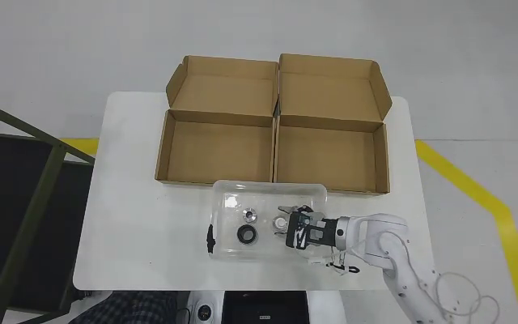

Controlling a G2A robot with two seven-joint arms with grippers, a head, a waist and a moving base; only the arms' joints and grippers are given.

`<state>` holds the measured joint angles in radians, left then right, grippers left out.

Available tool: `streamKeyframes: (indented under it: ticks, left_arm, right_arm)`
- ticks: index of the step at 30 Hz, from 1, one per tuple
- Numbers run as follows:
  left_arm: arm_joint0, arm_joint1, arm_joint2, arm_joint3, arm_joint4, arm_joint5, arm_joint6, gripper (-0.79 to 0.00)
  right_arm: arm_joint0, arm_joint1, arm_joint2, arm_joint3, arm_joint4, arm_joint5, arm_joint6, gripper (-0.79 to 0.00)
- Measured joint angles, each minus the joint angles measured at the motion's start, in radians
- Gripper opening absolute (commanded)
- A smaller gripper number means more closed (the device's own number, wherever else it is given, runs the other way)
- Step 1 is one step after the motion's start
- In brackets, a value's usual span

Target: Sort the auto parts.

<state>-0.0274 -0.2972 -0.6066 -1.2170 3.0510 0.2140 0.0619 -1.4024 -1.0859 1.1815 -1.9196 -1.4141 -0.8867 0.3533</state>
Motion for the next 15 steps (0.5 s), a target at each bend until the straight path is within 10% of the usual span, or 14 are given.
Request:
streamKeyframes:
  ticks: [8,15]
  left_arm:
    - [0.0,0.0,0.0,0.0,0.0,0.0,0.0,0.0]
    - [0.0,0.0,0.0,0.0,0.0,0.0,0.0,0.0]
  right_arm:
    - [0.007,0.005,-0.01,0.003,-0.003,-0.004,-0.004,-0.785]
    - [0.005,0.013,0.002,-0.026,-0.001,-0.024,-0.013,-0.785]
